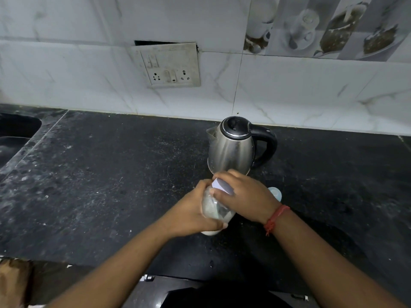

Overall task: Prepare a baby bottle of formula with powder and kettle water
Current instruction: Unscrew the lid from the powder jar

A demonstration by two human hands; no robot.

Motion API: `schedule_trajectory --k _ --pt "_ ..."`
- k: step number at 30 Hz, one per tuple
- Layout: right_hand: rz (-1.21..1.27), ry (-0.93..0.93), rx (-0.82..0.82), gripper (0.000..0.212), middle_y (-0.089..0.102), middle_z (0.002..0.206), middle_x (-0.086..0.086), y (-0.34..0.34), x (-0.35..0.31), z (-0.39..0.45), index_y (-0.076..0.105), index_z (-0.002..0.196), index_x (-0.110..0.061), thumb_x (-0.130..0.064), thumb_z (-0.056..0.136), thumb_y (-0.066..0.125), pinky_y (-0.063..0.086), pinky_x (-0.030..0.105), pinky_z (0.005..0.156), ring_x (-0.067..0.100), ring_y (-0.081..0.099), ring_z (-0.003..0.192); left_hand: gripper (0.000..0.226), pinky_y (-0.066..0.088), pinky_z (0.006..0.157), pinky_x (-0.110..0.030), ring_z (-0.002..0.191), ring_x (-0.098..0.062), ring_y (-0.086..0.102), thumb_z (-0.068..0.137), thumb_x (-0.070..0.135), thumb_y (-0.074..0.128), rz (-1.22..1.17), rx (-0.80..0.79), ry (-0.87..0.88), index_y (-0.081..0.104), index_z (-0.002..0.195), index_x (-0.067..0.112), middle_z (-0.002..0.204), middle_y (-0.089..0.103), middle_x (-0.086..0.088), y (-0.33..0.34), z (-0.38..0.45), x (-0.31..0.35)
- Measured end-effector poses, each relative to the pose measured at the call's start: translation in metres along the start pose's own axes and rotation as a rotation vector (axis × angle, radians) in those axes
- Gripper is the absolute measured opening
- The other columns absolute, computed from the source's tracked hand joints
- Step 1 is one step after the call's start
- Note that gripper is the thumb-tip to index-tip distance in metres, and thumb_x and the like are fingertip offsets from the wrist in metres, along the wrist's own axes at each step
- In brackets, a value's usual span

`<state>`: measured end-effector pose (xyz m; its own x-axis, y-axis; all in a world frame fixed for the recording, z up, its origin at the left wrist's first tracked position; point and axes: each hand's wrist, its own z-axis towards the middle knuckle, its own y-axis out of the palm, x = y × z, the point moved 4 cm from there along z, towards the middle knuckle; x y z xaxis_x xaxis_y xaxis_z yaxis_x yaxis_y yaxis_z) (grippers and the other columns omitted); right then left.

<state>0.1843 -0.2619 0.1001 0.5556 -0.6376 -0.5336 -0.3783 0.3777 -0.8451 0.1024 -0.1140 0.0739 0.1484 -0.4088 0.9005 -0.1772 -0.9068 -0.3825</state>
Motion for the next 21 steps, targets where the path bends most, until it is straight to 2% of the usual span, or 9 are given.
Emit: schedule_trajectory --k 2,5,7,9,12,14,17,19,21 --pt "0.02 0.02 0.031 0.06 0.058 0.116 -0.019 0.0 -0.005 0.0 0.055 0.122 -0.04 -0.08 0.082 0.035 0.049 0.039 0.092 0.009 0.06 0.107 0.085 0.057 0.086 -0.028 0.107 0.001 0.066 0.06 0.038 0.09 -0.051 0.052 0.0 0.043 0.13 0.046 0.116 0.065 0.023 0.01 -0.001 -0.004" --pt "0.117 -0.052 0.108 0.055 0.063 0.109 -0.016 -0.006 -0.012 0.0 0.067 0.116 -0.03 -0.068 0.083 0.045 0.05 0.041 0.092 0.008 0.061 0.103 0.086 0.056 0.099 -0.045 0.115 -0.012 0.067 0.06 0.034 0.09 -0.172 0.092 0.007 0.049 0.135 0.033 0.124 0.068 0.008 0.011 0.0 -0.004" --pt "0.172 -0.144 0.124 0.053 0.066 0.108 -0.012 -0.014 -0.017 0.0 0.071 0.116 -0.023 -0.06 0.084 0.052 0.051 0.042 0.091 0.01 0.063 0.103 0.081 0.053 0.103 -0.051 0.12 -0.024 0.066 0.065 0.022 0.089 -0.252 0.037 0.045 0.051 0.137 0.019 0.128 0.068 -0.004 0.01 0.001 -0.002" --pt "0.324 -0.306 0.064 0.044 0.066 0.105 -0.002 -0.022 -0.027 -0.001 0.072 0.114 -0.015 -0.047 0.089 0.056 0.051 0.043 0.09 0.017 0.064 0.101 0.072 0.056 0.096 -0.041 0.114 -0.023 0.067 0.07 0.009 0.083 -0.347 -0.081 0.076 0.053 0.135 0.012 0.123 0.069 -0.005 0.01 -0.001 -0.001" --pt "0.421 -0.455 -0.063 0.04 0.062 0.11 0.004 -0.035 -0.041 0.005 0.069 0.118 -0.012 -0.04 0.092 0.057 0.049 0.039 0.096 0.022 0.063 0.106 0.068 0.054 0.09 -0.032 0.108 -0.019 0.065 0.071 0.009 0.078 -0.524 -0.196 0.07 0.057 0.135 0.019 0.116 0.068 -0.004 0.007 -0.007 0.006" --pt "0.426 -0.432 -0.161 0.042 0.057 0.121 0.005 -0.043 -0.041 0.012 0.067 0.128 -0.017 -0.039 0.093 0.059 0.044 0.034 0.106 0.02 0.058 0.117 0.073 0.053 0.093 -0.033 0.114 -0.021 0.063 0.073 0.011 0.078 -0.534 -0.19 0.091 0.053 0.141 0.024 0.123 0.065 -0.005 0.001 -0.005 0.013" --pt "0.391 -0.313 -0.305 0.044 0.041 0.14 -0.005 -0.051 -0.031 0.017 0.061 0.136 -0.037 -0.027 0.093 0.063 0.033 0.028 0.116 0.008 0.041 0.137 0.082 0.053 0.097 -0.035 0.123 -0.023 0.062 0.073 0.019 0.083 -0.433 -0.097 0.087 0.044 0.146 0.023 0.132 0.064 -0.004 -0.009 -0.001 0.016" --pt "0.346 -0.258 -0.3 0.047 0.035 0.147 -0.011 -0.054 -0.026 0.016 0.057 0.138 -0.044 -0.028 0.094 0.064 0.031 0.026 0.116 0.001 0.035 0.14 0.091 0.054 0.099 -0.036 0.126 -0.023 0.062 0.067 0.029 0.088 -0.355 -0.011 0.051 0.041 0.145 0.022 0.135 0.062 -0.005 -0.013 0.001 0.012" --pt "0.214 -0.188 -0.21 0.046 0.04 0.144 -0.014 -0.051 -0.024 0.017 0.053 0.141 -0.044 -0.044 0.097 0.063 0.036 0.028 0.114 0.0 0.042 0.133 0.094 0.054 0.097 -0.031 0.124 -0.012 0.062 0.061 0.038 0.091 -0.261 0.062 0.026 0.041 0.141 0.031 0.134 0.061 0.003 -0.013 0.0 0.007"
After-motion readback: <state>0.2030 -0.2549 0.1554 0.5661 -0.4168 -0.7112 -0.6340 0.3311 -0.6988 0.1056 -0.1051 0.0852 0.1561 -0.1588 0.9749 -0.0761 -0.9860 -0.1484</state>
